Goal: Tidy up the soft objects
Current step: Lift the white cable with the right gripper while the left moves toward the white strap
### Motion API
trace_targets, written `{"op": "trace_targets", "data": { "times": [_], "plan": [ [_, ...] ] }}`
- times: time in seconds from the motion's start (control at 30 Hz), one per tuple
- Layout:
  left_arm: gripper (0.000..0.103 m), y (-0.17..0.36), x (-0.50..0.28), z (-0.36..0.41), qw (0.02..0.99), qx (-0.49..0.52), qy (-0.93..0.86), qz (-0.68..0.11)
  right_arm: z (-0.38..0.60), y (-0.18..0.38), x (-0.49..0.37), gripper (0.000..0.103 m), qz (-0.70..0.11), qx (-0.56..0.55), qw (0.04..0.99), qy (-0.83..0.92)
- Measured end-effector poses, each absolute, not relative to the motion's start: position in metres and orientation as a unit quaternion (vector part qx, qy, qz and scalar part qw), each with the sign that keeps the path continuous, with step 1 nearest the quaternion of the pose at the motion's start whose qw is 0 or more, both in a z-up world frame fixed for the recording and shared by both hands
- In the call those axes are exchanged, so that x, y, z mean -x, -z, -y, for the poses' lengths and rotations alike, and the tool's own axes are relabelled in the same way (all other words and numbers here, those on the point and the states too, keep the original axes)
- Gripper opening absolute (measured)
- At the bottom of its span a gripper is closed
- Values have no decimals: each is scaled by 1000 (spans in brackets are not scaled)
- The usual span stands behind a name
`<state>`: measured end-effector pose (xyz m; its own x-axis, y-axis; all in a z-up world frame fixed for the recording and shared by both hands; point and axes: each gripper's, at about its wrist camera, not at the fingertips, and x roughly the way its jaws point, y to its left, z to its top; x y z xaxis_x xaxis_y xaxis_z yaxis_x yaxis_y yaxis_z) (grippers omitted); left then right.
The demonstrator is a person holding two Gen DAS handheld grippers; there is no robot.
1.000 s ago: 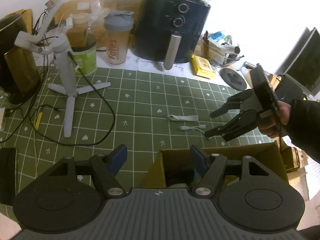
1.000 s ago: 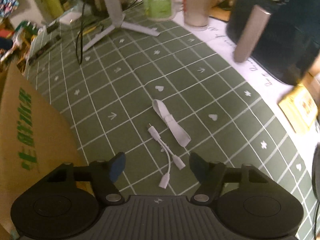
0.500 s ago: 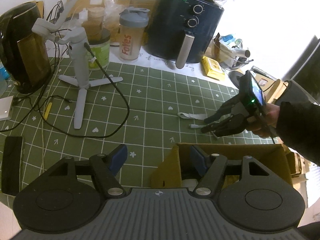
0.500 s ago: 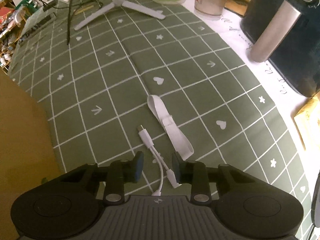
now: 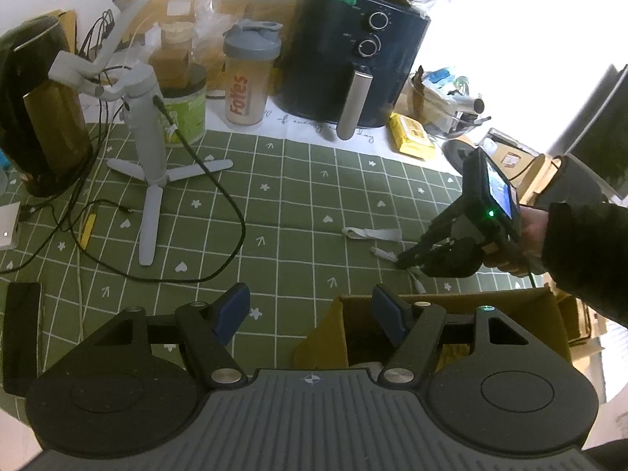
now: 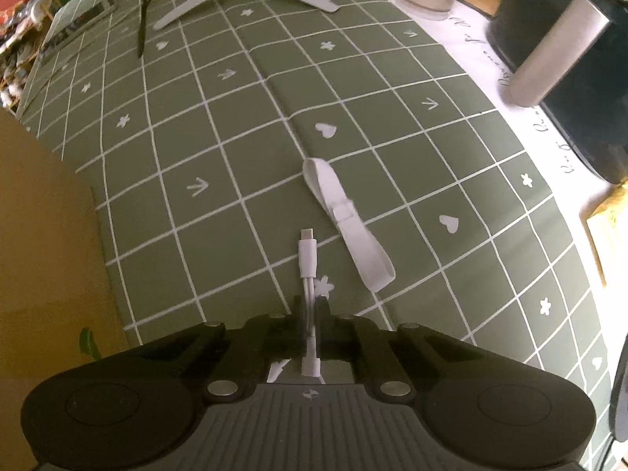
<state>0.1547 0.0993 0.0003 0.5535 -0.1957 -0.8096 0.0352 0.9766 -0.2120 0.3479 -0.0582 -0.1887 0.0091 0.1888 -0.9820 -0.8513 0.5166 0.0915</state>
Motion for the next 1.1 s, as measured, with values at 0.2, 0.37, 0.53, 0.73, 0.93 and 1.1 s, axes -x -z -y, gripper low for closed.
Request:
{"op": "trace_targets", "data": {
  "times": [0.2,0.37,0.53,0.73,0.93,1.1],
  "plan": [
    [68,-6,-158,-98,882,74,78,-459,74,174,-355,5,-584,252,671,-381],
    [68,-11,-164,-97,885,60,94,-453,90,153,-353,5,-580,228,694,-361],
    [68,-15,-176,-91,886,38,119,-447,106,126,-349,3,-569,185,729,-334],
    [68,-15,-195,-78,881,3,159,-446,127,98,-339,3,-553,154,762,-299],
    [68,-9,-215,-65,873,-31,193,-447,150,74,-328,3,-538,109,794,-262],
    [68,-4,-231,-53,861,-64,222,-453,164,59,-316,3,-526,88,814,-231]
  ]
}}
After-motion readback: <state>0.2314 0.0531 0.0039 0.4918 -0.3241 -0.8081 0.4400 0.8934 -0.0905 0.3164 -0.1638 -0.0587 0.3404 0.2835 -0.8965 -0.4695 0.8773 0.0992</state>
